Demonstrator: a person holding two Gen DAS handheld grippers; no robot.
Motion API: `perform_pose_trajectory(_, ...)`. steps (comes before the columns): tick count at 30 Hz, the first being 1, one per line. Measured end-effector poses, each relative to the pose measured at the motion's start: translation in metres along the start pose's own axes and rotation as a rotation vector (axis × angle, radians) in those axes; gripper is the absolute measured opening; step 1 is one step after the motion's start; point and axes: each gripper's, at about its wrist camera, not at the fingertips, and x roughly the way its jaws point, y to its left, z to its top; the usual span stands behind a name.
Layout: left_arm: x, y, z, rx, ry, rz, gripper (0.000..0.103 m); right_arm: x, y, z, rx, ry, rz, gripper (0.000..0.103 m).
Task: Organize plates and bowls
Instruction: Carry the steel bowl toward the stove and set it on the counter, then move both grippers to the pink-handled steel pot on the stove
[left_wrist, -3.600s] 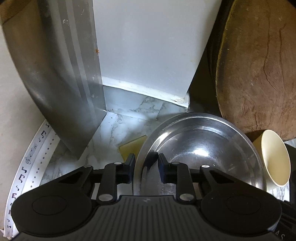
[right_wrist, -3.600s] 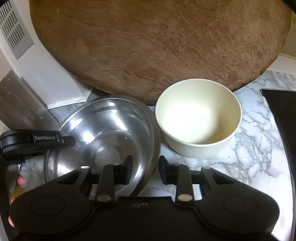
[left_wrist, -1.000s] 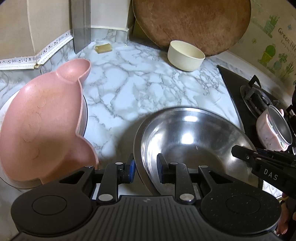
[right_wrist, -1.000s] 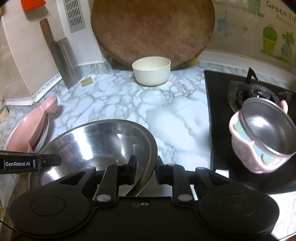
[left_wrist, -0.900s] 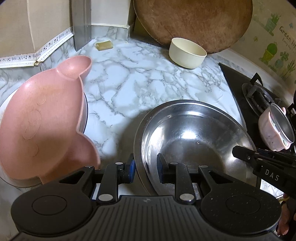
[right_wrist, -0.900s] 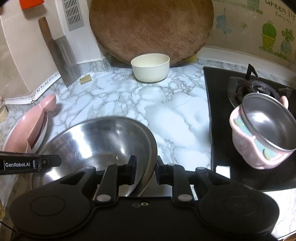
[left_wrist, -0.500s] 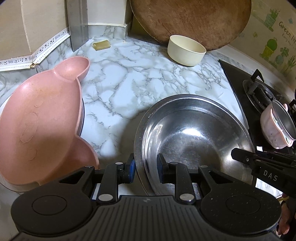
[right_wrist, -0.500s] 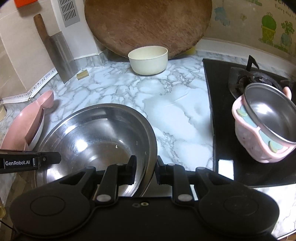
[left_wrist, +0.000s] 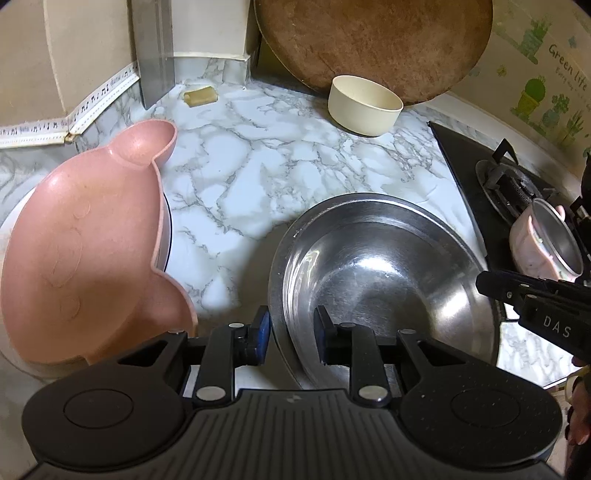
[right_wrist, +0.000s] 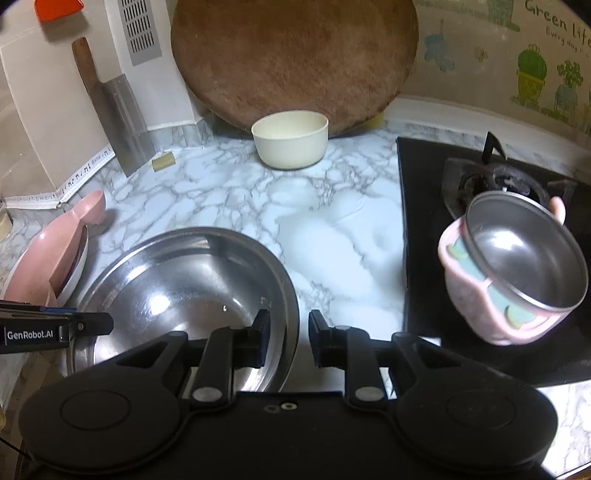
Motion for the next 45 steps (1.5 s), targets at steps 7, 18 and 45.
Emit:
perform_pose_trajectory(7, -0.020, -0.002, 0.004, 0.022, -0.059, -0.012, 0.041, -0.016, 0.007, 0.007, -0.045, -0.040, 0.030, 0.025)
perform_pose_trajectory(18, -0.055, -0.022, 0.015, 0.107, -0.194, -0.029, 0.069, -0.037, 0.016, 0.013, -0.084, -0.093, 0.053, 0.051)
perform_pose_trajectory(45, -0.024, -0.187, 0.098, 0.486, -0.151, -0.307, 0.103, -0.095, -0.125, 0.014, 0.166, -0.141, -0.319, 0.103)
